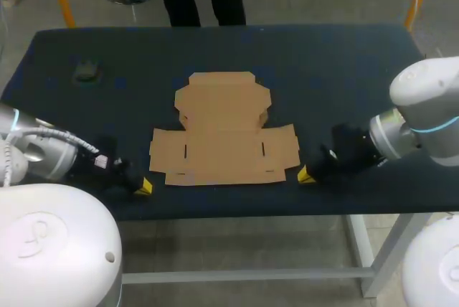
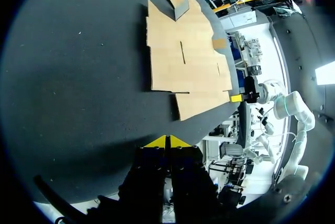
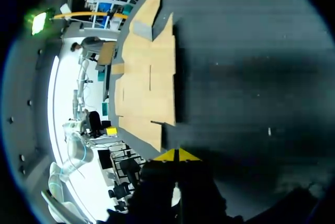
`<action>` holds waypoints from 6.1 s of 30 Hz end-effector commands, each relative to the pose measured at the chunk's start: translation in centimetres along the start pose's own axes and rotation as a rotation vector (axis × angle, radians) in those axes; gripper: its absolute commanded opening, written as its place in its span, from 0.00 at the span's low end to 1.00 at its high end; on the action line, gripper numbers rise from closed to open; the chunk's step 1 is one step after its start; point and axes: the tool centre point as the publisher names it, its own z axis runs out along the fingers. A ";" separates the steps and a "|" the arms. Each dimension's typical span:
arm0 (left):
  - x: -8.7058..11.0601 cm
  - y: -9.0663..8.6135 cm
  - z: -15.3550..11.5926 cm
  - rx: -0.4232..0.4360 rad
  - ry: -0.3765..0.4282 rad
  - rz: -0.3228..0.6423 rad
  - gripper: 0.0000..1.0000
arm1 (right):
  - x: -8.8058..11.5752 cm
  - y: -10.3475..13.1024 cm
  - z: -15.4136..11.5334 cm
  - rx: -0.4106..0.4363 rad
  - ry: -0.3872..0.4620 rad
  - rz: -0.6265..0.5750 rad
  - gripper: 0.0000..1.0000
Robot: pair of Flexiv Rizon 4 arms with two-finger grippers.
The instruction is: Assemble the packaging by folding the flat box into shape, placing the metal phone stand inside, and closing the box properly
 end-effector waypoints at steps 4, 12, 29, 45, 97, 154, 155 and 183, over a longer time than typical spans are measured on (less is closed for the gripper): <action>-0.5 -0.6 0.6 -0.022 0.017 -0.007 0.00 | 0.1 0.6 1.2 0.021 0.007 -0.008 0.00; -0.7 -0.7 0.9 -0.032 0.030 -0.005 0.00 | 0.3 0.6 1.8 0.027 0.009 -0.014 0.00; -1.0 -0.7 1.6 -0.050 0.052 -0.006 0.00 | 0.8 1.1 2.6 0.032 0.019 -0.031 0.00; -1.1 -1.0 2.3 -0.070 0.057 -0.002 0.00 | 1.2 1.4 2.8 0.016 0.014 -0.033 0.00; 0.4 -2.5 3.5 -0.101 0.109 0.023 0.00 | 1.8 1.8 3.3 0.012 0.009 -0.044 0.00; 2.2 -2.3 2.8 -0.056 -0.001 0.078 0.00 | 3.9 1.6 3.7 -0.001 -0.041 -0.051 0.00; 2.2 -2.3 2.8 -0.056 -0.003 0.079 0.00 | 3.9 1.6 3.7 -0.001 -0.043 -0.051 0.00; 3.7 -2.7 3.7 -0.072 -0.060 0.103 0.00 | 4.7 1.8 4.0 0.004 -0.093 -0.052 0.00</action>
